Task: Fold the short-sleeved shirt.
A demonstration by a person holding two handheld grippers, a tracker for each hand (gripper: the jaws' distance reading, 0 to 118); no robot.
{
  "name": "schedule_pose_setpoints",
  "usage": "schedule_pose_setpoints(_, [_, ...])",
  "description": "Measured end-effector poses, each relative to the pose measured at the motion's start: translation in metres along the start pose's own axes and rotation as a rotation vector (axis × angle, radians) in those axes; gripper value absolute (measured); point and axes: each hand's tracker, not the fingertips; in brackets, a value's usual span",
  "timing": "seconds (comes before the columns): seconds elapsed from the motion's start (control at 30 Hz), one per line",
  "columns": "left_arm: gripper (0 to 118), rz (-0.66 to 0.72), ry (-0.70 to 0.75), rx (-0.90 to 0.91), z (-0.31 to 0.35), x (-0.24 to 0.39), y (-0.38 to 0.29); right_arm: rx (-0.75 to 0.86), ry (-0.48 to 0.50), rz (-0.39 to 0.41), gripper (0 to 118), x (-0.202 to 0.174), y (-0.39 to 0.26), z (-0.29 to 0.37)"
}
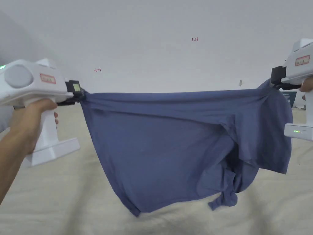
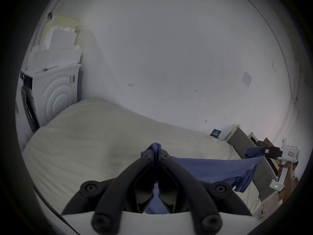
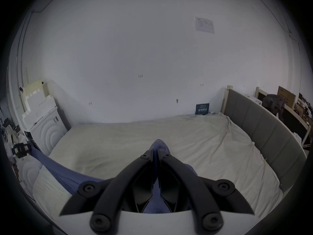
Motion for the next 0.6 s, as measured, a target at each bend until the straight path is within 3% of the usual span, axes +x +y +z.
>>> schedule_pose_setpoints(0.43, [0,-0.182,0.091,0.114,-0.063,0.067,0.125,0.196,-0.054,-0.031,2,-0.028,0.095,-0.035])
schedule_pose_setpoints(0.6, [0,-0.247,0.099,0.183,-0.078,0.077,0.143,0.252,-0.053,-0.051,2,-0.028,0.111,-0.052])
